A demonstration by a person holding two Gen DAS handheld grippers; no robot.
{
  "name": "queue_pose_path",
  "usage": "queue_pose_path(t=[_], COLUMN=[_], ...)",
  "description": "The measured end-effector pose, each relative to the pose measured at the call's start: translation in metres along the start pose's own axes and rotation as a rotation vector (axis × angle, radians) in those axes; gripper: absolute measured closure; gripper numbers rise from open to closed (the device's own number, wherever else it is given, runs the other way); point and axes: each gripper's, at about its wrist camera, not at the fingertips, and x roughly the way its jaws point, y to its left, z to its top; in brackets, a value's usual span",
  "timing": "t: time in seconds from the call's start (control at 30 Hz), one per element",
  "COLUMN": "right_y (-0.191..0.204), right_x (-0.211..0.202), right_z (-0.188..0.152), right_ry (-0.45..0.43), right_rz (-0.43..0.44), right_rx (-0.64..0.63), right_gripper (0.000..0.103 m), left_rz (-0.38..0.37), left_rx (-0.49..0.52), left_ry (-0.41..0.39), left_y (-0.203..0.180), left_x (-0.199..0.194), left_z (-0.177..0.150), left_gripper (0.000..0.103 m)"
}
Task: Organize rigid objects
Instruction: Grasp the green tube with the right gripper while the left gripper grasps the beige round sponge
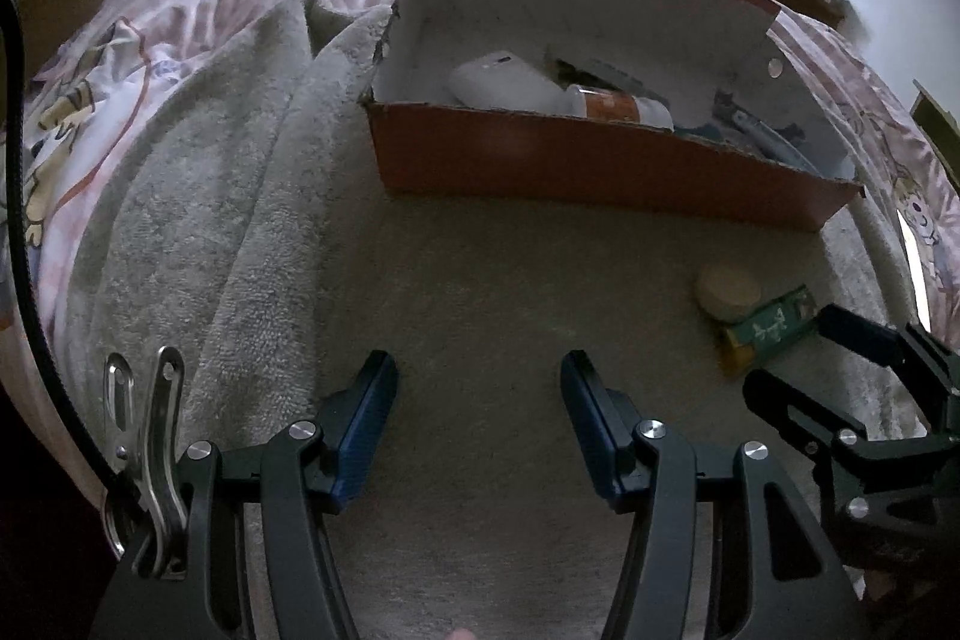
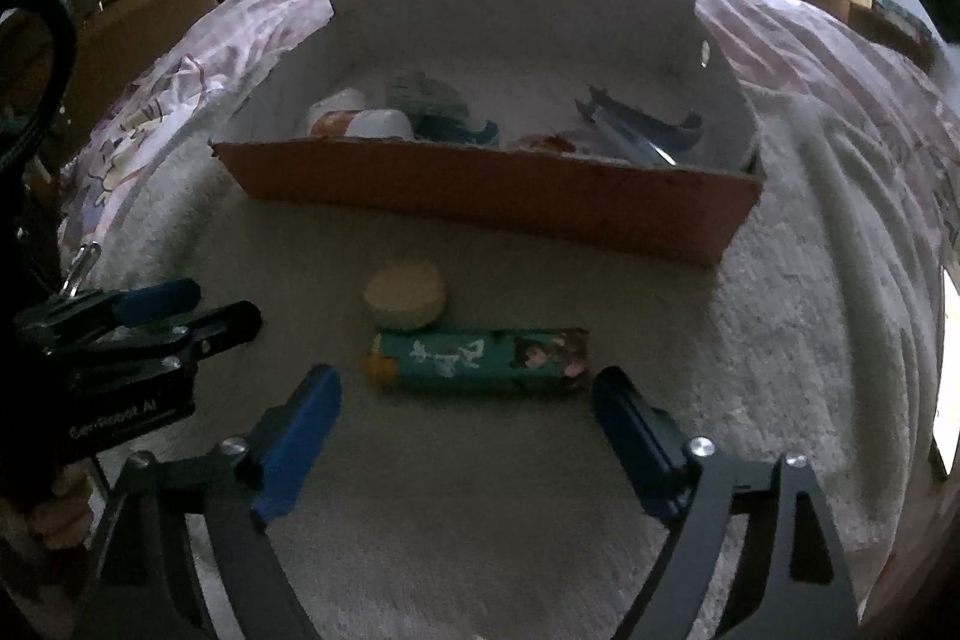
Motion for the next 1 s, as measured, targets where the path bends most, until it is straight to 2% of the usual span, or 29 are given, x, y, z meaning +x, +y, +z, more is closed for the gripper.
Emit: queue_pose_path(t=[0.23, 0.27, 0.3, 0.33, 0.47, 0.73, 1.0], right_y=[0.006, 0.006, 0.006, 0.006, -0.002, -0.037, -0.066], right_x=[0.012, 0.011, 0.01, 0.009, 0.003, -0.012, -0.018], right_z=[0.0, 0.0, 0.0, 0.0, -0.002, -0.009, -0.019], right_ry=[0.008, 0.006, 0.004, 0.0, 0.0, 0.004, 0.006], right_rz=[-0.055, -0.058, -0.064, -0.075, -0.055, -0.088, -0.098], right_rx=[-0.02, -0.022, -0.022, -0.023, -0.009, 0.042, 0.102], right_gripper=[0.011, 0.012, 0.018, 0.018, 0.019, 0.019, 0.019], left_rz=[0.012, 0.011, 0.01, 0.01, 0.014, -0.076, -0.112], left_rx=[0.019, 0.016, 0.014, 0.012, 0.015, 0.019, 0.105], left_ry=[-0.011, -0.011, -0.012, -0.012, -0.008, -0.012, -0.014], left_y=[-0.004, -0.004, -0.004, -0.005, -0.008, -0.023, -0.064], left_x=[-0.001, -0.001, -0.002, -0.003, -0.004, -0.013, -0.009], left_z=[-0.005, -0.005, -0.006, -0.006, -0.006, -0.001, 0.008], left_gripper=[0.044, 0.044, 0.044, 0.044, 0.044, 0.044, 0.044])
